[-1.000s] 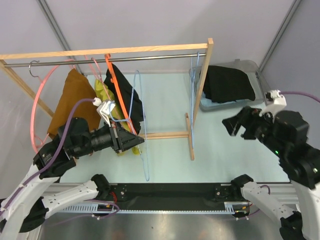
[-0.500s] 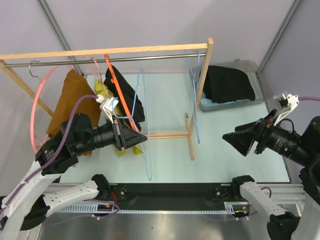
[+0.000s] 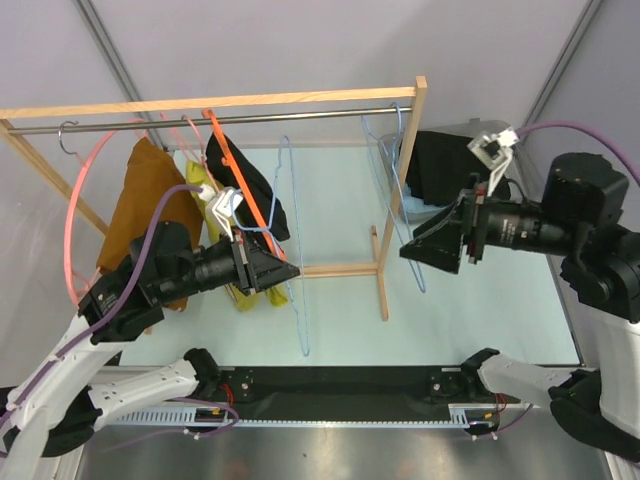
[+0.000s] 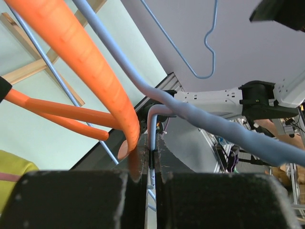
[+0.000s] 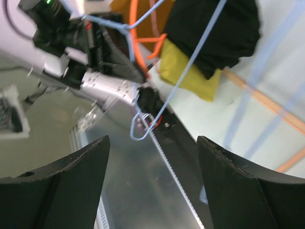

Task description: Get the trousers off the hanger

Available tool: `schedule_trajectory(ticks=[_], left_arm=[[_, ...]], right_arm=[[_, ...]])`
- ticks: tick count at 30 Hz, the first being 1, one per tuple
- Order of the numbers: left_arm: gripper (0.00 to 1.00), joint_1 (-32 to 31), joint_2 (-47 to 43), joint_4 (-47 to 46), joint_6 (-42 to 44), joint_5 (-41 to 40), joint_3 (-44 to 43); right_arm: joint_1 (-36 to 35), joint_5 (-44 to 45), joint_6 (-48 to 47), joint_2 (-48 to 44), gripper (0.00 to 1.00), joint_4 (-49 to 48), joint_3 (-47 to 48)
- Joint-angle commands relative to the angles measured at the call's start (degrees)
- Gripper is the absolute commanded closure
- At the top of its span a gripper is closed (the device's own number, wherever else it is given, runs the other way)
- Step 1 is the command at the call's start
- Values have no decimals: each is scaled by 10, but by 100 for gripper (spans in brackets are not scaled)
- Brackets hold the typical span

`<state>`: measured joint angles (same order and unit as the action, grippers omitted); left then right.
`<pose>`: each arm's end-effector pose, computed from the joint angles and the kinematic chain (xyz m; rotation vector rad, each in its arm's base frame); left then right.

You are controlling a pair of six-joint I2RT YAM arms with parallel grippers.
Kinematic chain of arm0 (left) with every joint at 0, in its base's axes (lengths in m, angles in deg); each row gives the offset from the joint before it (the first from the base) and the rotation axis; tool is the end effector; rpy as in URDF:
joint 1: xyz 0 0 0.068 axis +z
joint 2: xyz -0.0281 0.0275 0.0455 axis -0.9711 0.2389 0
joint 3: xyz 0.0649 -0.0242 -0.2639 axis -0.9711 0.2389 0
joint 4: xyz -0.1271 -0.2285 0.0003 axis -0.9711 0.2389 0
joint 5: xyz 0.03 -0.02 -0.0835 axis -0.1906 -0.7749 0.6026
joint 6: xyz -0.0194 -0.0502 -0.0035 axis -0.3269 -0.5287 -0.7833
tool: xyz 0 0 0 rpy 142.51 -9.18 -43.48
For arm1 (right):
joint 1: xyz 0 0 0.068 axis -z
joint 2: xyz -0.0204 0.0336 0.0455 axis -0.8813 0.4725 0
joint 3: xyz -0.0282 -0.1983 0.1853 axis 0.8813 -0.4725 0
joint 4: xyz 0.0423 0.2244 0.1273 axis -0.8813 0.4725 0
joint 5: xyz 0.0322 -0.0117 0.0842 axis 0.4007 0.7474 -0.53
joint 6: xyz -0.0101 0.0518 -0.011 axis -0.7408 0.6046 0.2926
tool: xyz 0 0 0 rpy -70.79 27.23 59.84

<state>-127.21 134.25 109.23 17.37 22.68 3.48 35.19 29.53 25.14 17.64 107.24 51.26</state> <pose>0.0756 -0.1049 0.4465 0.2931 2.0097 -1.3021 0.0838 0.0675 0.5464 -0.6301 1.8483 1.1992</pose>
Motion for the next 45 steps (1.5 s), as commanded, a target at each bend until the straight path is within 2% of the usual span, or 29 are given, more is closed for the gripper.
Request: schedule_trajectory(ticks=[1, 2, 3, 4, 5, 7, 10, 18, 24, 25, 27, 33, 36, 37, 38, 39, 41, 42, 43, 45], left_arm=[[100, 1, 8, -31, -10, -12, -10], [99, 0, 9, -31, -10, -14, -9], [100, 1, 10, -32, -10, -15, -9], [99, 0, 9, -31, -12, -17, -8], [100, 1, 10, -32, -12, -18, -10], [100, 0, 12, -31, -17, -18, -13], [100, 0, 11, -32, -21, -11, -16], [100, 0, -8, -35, -28, -3, -15], [100, 1, -20, -34, -31, 7, -13], [100, 0, -23, -35, -32, 10, -13], [100, 0, -26, -38, -35, 13, -10], [99, 0, -34, -48, -40, 23, -1], [100, 0, -37, -48, -37, 26, -2], [100, 1, -40, -48, -36, 25, -1], [100, 1, -44, -48, -35, 25, 0], [99, 0, -47, -50, -31, 24, 2], [93, 0, -58, -53, -26, 21, 10], [86, 1, -63, -55, -22, 21, 12], [72, 0, -69, -55, -20, 19, 19], [63, 0, -88, -56, -14, 10, 27]], right_arm=[[-138, 152, 33, 4, 22, -71, -14], [-231, 199, 35, 8, 22, -74, -19], [-296, 253, 34, 25, 22, -75, -20], [-353, 370, 32, 32, 22, -75, -12], [-452, 427, 31, 41, 21, -76, -6], [-506, 520, 36, 62, 21, -85, -1], [-563, 558, 47, 76, 23, -119, -26], [-598, 619, 80, 99, 34, -208, -151], [-597, 608, 98, 82, 43, -311, -230], [-597, 606, 101, 80, 49, -332, -245], [-596, 592, 106, 79, 55, -351, -255], [-598, 566, 118, 93, 61, -420, -283], [-597, 577, 126, 87, 80, -443, -303], [-598, 580, 138, 77, 95, -453, -312], [-597, 586, 144, 70, 100, -463, -322], [-597, 589, 151, 64, 100, -486, -343], [-596, 602, 165, 47, 100, -503, -358], [-597, 609, 168, 40, 100, -516, -371], [-596, 613, 172, 34, 100, -522, -376], [-596, 619, 171, 23, 100, -527, -382]])
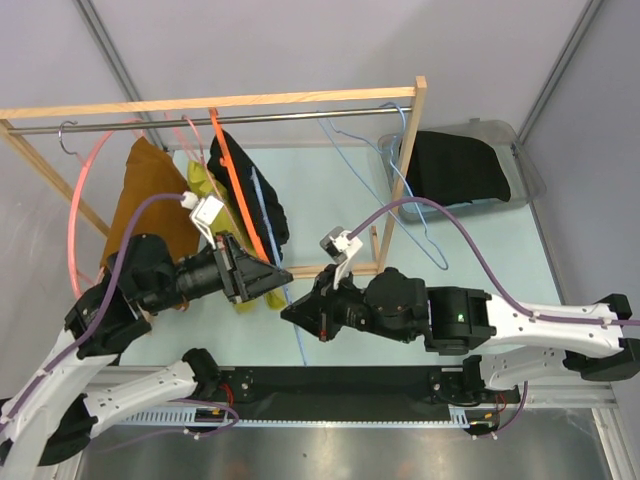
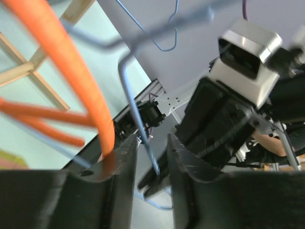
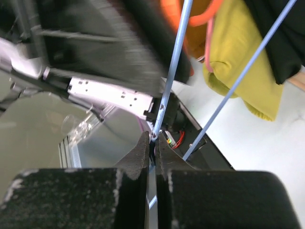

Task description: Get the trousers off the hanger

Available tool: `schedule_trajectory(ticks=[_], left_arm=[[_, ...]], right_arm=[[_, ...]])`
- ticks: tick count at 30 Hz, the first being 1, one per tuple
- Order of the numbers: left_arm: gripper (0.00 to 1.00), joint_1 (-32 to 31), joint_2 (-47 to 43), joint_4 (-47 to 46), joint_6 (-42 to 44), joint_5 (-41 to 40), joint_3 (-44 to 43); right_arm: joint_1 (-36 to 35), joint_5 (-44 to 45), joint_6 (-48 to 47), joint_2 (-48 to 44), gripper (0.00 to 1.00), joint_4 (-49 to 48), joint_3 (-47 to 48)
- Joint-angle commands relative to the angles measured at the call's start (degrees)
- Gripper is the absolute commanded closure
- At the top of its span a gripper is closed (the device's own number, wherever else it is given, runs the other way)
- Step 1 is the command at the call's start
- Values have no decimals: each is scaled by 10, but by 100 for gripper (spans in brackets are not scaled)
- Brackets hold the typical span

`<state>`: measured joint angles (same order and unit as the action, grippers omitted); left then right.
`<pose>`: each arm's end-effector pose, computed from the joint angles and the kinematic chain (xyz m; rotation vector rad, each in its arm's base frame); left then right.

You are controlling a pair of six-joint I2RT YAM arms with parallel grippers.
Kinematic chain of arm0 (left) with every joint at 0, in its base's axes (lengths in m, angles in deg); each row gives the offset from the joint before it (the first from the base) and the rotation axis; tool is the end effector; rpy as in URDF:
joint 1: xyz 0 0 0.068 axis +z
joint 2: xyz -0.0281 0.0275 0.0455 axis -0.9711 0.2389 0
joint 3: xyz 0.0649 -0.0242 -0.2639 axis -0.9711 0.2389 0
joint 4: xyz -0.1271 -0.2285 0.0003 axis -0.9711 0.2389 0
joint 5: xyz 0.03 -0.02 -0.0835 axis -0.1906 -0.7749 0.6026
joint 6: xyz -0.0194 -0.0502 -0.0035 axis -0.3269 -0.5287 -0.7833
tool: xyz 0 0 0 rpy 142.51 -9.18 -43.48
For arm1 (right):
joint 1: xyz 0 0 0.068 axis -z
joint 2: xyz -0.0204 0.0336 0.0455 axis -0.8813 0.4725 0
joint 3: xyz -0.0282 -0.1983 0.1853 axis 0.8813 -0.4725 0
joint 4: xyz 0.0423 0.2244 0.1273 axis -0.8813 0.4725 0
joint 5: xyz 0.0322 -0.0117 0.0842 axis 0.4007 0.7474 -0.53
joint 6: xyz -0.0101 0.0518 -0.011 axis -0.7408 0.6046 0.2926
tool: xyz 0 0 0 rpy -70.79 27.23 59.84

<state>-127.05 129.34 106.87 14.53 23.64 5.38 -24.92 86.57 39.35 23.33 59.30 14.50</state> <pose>0.0610 -0.0873 0.4497 0.2597 1.9294 -1.3916 0.0254 0.2607 0.4315 -0.6328 1.8177 1.2534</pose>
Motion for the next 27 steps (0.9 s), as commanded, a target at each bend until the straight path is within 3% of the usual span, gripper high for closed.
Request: schedule_trajectory(ticks=[1, 8, 27], left_arm=[[55, -1, -45, -33, 17, -1, 13], [38, 0, -97, -40, 45, -20, 13], [31, -1, -192, -23, 119, -91, -2]], right_arm=[[4, 51, 28, -36, 100, -44, -12], [5, 86, 20, -41, 100, -23, -1], [19, 153, -45, -42, 100, 25, 61]])
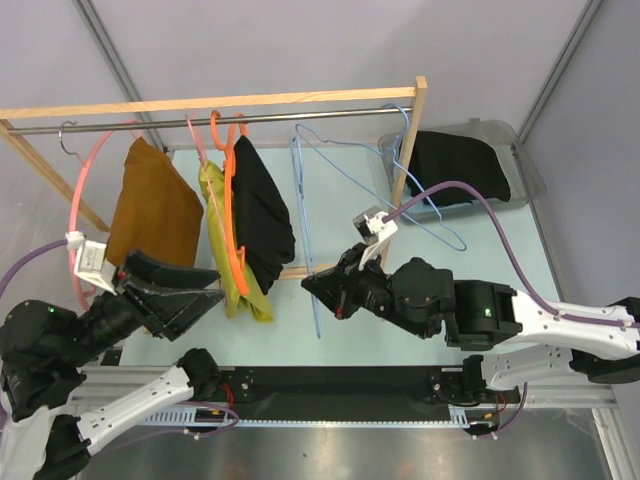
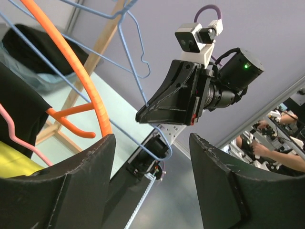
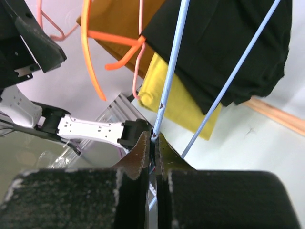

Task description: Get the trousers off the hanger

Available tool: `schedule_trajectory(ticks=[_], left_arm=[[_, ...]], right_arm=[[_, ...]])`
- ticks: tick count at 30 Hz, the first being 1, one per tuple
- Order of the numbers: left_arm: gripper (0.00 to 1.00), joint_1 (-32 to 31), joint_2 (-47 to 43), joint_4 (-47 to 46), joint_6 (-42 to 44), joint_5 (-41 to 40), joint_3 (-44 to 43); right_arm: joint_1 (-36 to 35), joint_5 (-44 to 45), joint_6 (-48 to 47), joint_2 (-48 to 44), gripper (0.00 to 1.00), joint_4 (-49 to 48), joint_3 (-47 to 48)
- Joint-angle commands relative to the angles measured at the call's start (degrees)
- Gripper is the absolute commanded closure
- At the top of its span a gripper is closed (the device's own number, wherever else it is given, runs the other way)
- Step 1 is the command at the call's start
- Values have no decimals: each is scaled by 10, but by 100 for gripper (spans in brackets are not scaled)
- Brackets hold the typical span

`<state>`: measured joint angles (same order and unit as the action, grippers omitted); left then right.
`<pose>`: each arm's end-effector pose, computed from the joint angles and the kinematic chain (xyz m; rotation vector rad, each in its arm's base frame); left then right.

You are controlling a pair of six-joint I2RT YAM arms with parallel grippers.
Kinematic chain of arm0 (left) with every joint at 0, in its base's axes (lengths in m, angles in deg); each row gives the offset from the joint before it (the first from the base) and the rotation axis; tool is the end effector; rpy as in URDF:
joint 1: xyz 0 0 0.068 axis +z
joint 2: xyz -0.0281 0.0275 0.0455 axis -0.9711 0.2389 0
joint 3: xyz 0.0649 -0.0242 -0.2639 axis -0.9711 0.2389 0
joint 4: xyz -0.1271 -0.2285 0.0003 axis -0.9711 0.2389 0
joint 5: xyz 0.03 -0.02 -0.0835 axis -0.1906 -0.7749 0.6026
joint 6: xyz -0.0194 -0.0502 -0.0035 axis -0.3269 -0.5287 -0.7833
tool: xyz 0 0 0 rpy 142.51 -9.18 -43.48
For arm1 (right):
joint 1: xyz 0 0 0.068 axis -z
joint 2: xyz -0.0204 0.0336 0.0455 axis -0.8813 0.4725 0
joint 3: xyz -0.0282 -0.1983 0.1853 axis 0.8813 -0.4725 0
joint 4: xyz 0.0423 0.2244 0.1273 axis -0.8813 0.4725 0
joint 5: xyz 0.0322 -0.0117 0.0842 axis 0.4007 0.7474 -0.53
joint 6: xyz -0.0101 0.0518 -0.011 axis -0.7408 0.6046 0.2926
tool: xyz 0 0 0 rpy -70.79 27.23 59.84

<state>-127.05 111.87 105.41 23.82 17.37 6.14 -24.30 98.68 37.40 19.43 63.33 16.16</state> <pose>-0.0001 -0.0061 0.4599 0.2855 1.5208 -1.3288 0.0332 0.2311 0.4497 -0.4554 1.7726 1.0851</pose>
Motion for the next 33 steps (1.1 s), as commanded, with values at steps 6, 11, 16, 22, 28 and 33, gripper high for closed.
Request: schedule_trajectory(ticks=[6, 11, 16, 22, 28, 33], left_arm=[[31, -1, -36, -7, 21, -33, 5], [31, -1, -42, -3, 19, -32, 8], [30, -1, -50, 2, 21, -31, 9], [30, -1, -66, 3, 19, -29, 22], [29, -1, -76, 7, 12, -27, 37], [29, -1, -76, 7, 5, -22, 45]], right_arm=[[55, 12, -37, 15, 100, -30, 60], [95, -14, -36, 34, 100, -39, 71], [117, -28, -27, 50, 100, -37, 68], [117, -15, -16, 62, 100, -19, 56], [111, 8, -8, 54, 85, -8, 34], [105, 12, 0, 49, 64, 11, 31]])
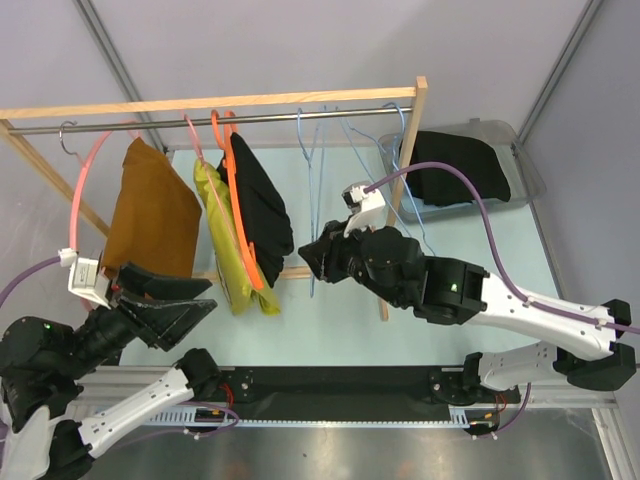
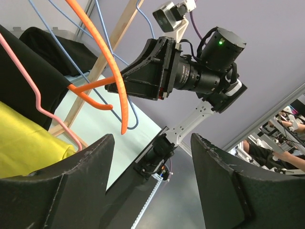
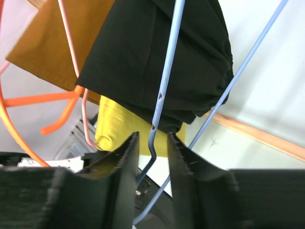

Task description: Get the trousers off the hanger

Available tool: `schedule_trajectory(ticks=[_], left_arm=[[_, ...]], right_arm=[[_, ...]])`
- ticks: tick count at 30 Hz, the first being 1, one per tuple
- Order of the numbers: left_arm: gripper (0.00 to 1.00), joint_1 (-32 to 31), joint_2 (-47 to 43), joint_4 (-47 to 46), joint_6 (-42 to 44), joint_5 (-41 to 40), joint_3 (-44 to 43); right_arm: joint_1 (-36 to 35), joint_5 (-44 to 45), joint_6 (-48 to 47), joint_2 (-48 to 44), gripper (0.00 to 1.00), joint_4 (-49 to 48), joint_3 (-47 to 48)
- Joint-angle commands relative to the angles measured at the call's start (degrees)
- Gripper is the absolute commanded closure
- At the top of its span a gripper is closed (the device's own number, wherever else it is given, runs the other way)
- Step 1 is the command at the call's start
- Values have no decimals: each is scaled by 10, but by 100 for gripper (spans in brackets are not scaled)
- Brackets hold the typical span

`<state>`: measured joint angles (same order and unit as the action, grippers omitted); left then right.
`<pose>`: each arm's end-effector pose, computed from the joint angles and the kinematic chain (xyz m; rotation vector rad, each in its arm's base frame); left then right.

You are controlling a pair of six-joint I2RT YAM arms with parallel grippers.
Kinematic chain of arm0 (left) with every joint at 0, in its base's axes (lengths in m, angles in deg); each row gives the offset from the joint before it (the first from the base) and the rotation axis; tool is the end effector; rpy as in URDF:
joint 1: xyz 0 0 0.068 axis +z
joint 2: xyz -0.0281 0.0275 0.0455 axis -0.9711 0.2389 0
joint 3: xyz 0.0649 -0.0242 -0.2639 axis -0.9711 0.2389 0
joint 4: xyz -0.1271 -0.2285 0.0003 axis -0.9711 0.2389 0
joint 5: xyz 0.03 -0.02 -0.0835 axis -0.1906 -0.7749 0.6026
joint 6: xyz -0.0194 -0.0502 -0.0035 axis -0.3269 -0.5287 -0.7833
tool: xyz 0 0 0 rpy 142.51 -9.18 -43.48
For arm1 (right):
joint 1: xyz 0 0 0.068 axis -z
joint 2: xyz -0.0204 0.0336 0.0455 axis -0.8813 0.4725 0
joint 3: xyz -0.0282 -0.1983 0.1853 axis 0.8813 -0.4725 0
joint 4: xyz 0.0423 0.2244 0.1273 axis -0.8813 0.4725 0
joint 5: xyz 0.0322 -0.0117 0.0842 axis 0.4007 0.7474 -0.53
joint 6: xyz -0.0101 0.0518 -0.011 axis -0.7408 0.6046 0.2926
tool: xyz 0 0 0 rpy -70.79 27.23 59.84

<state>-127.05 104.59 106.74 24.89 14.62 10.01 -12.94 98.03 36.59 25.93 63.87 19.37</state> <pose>-0.0148 0.0147 0.4390 0.2503 1.4761 -1.2958 0.0863 0.2517 0.4413 -0.3278 1.8227 0.8933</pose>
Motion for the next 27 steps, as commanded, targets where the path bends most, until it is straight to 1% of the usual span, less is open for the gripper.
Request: schedule_trajectory(ticks=[1, 2, 3, 5, 6, 7, 8, 9, 10, 13, 14, 19, 21, 27], left_arm=[[29, -1, -3, -6, -5, 6, 9], [29, -1, -3, -6, -6, 7, 11], [29, -1, -3, -6, -6, 5, 13], [29, -1, -4, -6, -8, 4, 18], [29, -1, -5, -5, -9, 4, 22], [29, -1, -7, -6, -10, 4, 25], [29, -1, -8, -6, -10, 2, 27], [29, -1, -9, -5, -10, 1, 30], [28, -1, -10, -6, -10, 0, 32], [28, -1, -10, -5, -11, -1, 38], [28, -1, -10, -6, -11, -2, 40], [28, -1, -9, -6, -14, -3, 53], [28, -1, -10, -5, -15, -2, 58], [28, -1, -16, -5, -22, -3, 72]], right_arm=[[-12, 19, 7, -14, 57, 8, 0], [-16, 19, 6, -13, 53, 16, 3], [-23, 21, 6, -12, 46, 21, 9], [-34, 34, 6, -9, 40, 42, 16], [-45, 41, 7, -9, 34, 50, 23], [-51, 55, 10, -11, 32, 57, 25], [-57, 63, 13, -12, 27, 70, 26], [-66, 69, 14, -14, 24, 74, 26], [-72, 78, 16, -17, 16, 77, 23], [-93, 97, 25, -29, 9, 88, 16], [-98, 100, 27, -33, 1, 92, 15], [-135, 130, 43, -38, 0, 112, 5], [-146, 142, 48, -43, 0, 111, -14], [-182, 171, 51, -69, 0, 69, -87]])
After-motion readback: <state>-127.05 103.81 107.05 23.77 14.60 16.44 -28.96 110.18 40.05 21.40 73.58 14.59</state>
